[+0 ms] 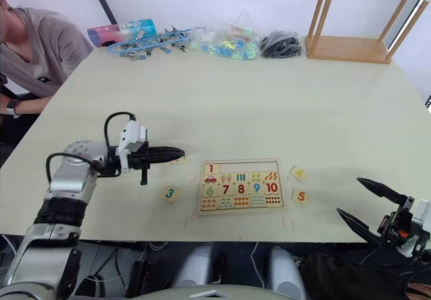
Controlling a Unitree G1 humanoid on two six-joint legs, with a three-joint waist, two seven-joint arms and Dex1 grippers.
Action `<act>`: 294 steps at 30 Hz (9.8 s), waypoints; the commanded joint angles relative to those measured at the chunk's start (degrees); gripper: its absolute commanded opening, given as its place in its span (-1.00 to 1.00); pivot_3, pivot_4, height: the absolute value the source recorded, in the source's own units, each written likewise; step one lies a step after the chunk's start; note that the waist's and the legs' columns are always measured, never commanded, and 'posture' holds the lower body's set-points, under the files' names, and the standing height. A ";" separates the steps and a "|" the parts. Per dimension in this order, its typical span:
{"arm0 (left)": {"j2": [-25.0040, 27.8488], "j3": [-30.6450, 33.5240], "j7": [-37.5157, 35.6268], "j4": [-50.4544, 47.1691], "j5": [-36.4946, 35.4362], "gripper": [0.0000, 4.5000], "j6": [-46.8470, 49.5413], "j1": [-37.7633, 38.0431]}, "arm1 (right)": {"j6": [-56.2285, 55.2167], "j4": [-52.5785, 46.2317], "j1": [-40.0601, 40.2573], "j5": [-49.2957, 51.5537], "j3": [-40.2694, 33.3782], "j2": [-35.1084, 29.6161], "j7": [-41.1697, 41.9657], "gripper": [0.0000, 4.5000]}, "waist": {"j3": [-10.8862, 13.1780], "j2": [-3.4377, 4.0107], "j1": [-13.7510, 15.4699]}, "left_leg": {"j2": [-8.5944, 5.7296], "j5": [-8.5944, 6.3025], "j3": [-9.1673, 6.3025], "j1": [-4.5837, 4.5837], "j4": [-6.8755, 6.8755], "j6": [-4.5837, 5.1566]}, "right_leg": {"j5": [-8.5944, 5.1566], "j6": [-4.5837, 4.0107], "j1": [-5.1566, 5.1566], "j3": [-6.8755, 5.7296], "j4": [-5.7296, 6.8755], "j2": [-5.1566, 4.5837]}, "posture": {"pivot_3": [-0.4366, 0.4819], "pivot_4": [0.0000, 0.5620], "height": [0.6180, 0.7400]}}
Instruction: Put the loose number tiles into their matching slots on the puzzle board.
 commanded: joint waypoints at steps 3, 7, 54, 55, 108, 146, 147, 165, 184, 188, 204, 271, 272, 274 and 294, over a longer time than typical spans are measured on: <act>3.21 6.11 2.59 -4.53 -2.82 0.19 -0.98 6.08 | -1.04 -0.15 0.78 -1.02 -1.88 0.47 -1.62 1.00 | 0.00 0.00 0.03 | 0.00 0.00 0.00 0.00 -0.01 0.00 | 0.00 0.00 0.00 -0.01 0.00 -0.04 | -0.05 -0.47 0.95; 5.13 8.67 2.00 -4.05 -4.31 0.89 -1.12 9.24 | -0.73 0.62 1.29 -0.92 -2.16 0.65 -1.83 1.00 | 0.00 0.00 0.02 | 0.00 0.00 0.01 0.02 -0.04 0.00 | -0.01 -0.01 0.00 -0.02 0.00 -0.06 | -0.05 -0.47 0.95; 5.14 16.34 -3.40 3.28 -9.28 0.96 -11.27 19.86 | -3.37 13.12 -1.71 -0.56 -6.17 -2.97 9.43 1.00 | -0.04 -0.01 -0.07 | -0.06 -0.01 0.05 0.10 -0.21 -0.01 | -0.13 -0.24 0.00 -0.09 -0.04 -0.72 | -0.05 -0.47 0.95; 5.20 16.17 -3.64 3.75 -9.08 0.96 -11.64 19.57 | -3.37 13.20 -1.87 -0.51 -6.14 -2.95 9.60 1.00 | -0.04 -0.01 -0.08 | -0.06 -0.01 0.05 0.10 -0.21 -0.01 | -0.13 -0.24 0.00 -0.09 -0.04 -0.72 | -0.05 -0.47 0.95; 0.22 -19.64 -13.45 51.51 4.81 0.96 -31.57 -29.01 | 2.08 -2.72 -0.59 1.97 -2.48 1.16 7.68 1.00 | -0.01 -0.11 0.05 | -0.16 0.00 0.02 -0.04 -0.07 0.01 | 0.00 0.01 -0.02 -0.08 -0.05 0.02 | -0.05 -0.47 0.95; 7.81 -21.12 -13.45 33.94 -6.99 -0.54 -20.18 -22.37 | -0.16 0.44 -3.77 0.75 0.36 1.64 8.69 1.00 | 0.00 -0.11 0.02 | -0.03 0.00 0.00 -0.03 -0.06 0.01 | 0.00 0.00 -0.02 -0.08 0.01 -0.02 | -0.05 -0.47 0.95; 8.83 -21.59 -13.45 31.59 -8.22 -0.54 -19.08 -21.56 | -0.20 0.64 -4.03 0.73 0.51 1.59 8.80 1.00 | -0.01 -0.11 0.05 | -0.02 0.00 0.00 -0.03 -0.06 0.01 | 0.00 0.00 -0.03 -0.08 0.01 -0.03 | -0.05 -0.47 0.95; 12.05 -17.84 -7.37 -5.30 -6.00 -0.54 4.78 -14.76 | -0.64 1.59 -5.78 0.36 1.66 1.82 8.99 1.00 | 0.01 -0.08 0.02 | -0.12 0.00 0.04 -0.01 -0.05 0.00 | -0.01 0.00 -0.02 -0.06 0.01 0.00 | -0.05 -0.47 0.95; -2.76 -25.66 3.47 -18.31 8.54 -0.54 16.29 -17.28 | -1.09 -3.53 -1.63 0.50 2.13 3.73 5.33 1.00 | 0.01 -0.06 0.03 | -0.17 0.00 0.04 0.00 -0.02 0.00 | -0.01 0.00 0.00 0.03 0.00 0.11 | -0.05 -0.47 0.95; -4.35 -27.02 4.13 -17.62 11.44 -0.54 15.05 -16.91 | -1.03 -4.40 -1.49 0.31 2.70 3.90 4.53 1.00 | 0.01 -0.06 0.05 | -0.18 0.00 0.05 -0.01 -0.01 0.00 | -0.01 0.00 0.00 0.04 -0.01 0.10 | -0.05 -0.47 0.95; -6.75 -27.12 4.86 -13.27 14.34 -0.54 13.21 -17.24 | -1.18 -4.00 -1.92 0.29 2.92 3.57 4.40 1.00 | 0.01 -0.06 0.05 | -0.17 0.00 0.04 -0.01 -0.01 0.00 | -0.01 0.00 0.00 0.04 -0.01 0.10 | -0.05 -0.47 0.95; -11.99 -22.83 3.84 8.90 15.11 -0.98 3.00 -26.80 | -4.24 -0.77 -1.36 -0.54 2.97 3.83 4.99 1.00 | 0.01 -0.06 0.03 | -0.18 0.00 0.03 -0.02 -0.01 0.01 | -0.01 0.00 -0.01 0.03 -0.01 0.12 | -0.05 -0.47 0.95; -11.97 -22.92 3.66 9.65 15.39 -0.98 2.05 -26.80 | -4.25 -0.73 -1.39 -0.53 2.95 3.82 5.02 1.00 | 0.01 -0.06 0.05 | -0.18 0.00 0.03 -0.02 -0.01 0.01 | -0.01 0.00 -0.01 0.03 -0.01 0.12 | -0.05 -0.47 0.95; -12.03 -22.89 3.20 10.79 15.60 -0.98 0.61 -26.66 | -4.28 -0.66 -1.40 -0.50 2.92 3.82 5.12 1.00 | 0.01 -0.06 0.05 | -0.19 0.00 0.03 -0.02 0.00 0.01 | -0.01 0.00 -0.01 0.03 -0.01 0.12 | -0.05 -0.47 0.95; -10.93 -22.24 -0.99 10.42 15.71 -0.98 -2.24 -24.53 | -4.31 -1.08 -0.72 -0.41 2.86 3.90 5.23 1.00 | 0.01 -0.06 0.03 | -0.18 0.00 0.03 -0.03 0.00 0.01 | -0.01 0.00 -0.01 0.03 -0.01 0.11 | -0.05 -0.47 0.95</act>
